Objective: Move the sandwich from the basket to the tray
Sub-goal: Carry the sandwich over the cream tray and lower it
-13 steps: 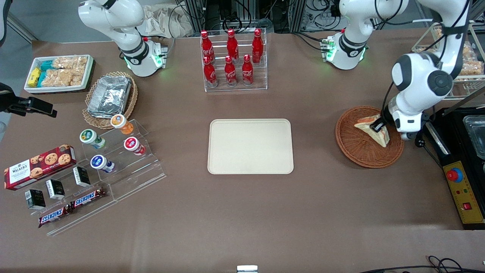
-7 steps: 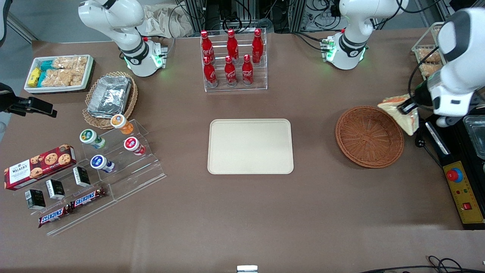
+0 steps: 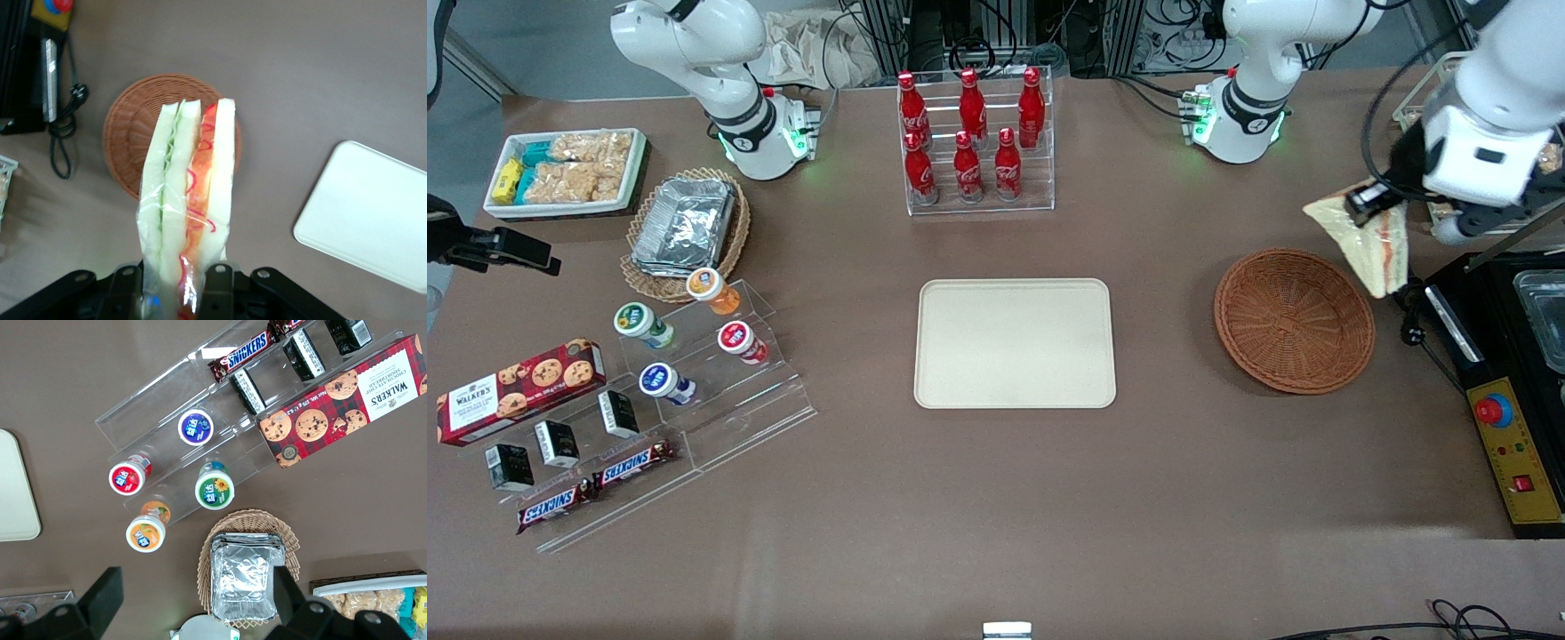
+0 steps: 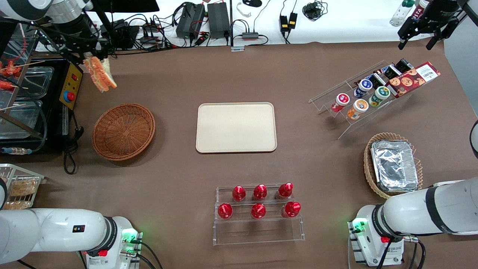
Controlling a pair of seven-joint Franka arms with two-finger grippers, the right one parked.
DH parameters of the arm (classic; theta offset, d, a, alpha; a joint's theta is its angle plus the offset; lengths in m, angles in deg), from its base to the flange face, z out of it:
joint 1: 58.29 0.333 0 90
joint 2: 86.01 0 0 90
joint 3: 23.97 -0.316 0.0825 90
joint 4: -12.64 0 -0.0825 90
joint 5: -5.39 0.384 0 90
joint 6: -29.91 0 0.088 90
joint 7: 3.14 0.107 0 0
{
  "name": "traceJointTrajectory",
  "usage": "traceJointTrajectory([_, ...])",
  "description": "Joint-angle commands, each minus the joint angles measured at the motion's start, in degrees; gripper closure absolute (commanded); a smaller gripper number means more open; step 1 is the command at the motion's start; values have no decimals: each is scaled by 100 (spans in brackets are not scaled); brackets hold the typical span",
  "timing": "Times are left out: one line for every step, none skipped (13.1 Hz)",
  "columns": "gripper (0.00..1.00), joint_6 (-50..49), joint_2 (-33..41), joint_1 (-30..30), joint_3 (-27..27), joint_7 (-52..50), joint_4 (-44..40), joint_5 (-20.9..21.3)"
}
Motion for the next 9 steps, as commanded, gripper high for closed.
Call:
traceJointTrajectory([100, -165, -223, 7, 546, -43, -356, 73])
traceJointTrajectory([100, -156, -293, 7, 801, -139, -400, 64])
traceJointTrajectory([100, -104, -433, 7, 1047, -375, -461, 47])
traceJointTrajectory([100, -77, -609, 7, 1275, -568, -540, 29])
traceJointTrajectory([100, -34, -767, 7, 1478, -683, -558, -14])
traceJointTrajectory([100, 115, -891, 7, 1654, -763, -550, -32])
traceJointTrajectory([100, 273, -1005, 7, 1786, -842, -515, -41])
traceJointTrajectory([100, 466, -1198, 7, 1944, -956, -506, -41])
traceJointTrajectory([100, 685, -1391, -2, 2094, -1044, -488, -41])
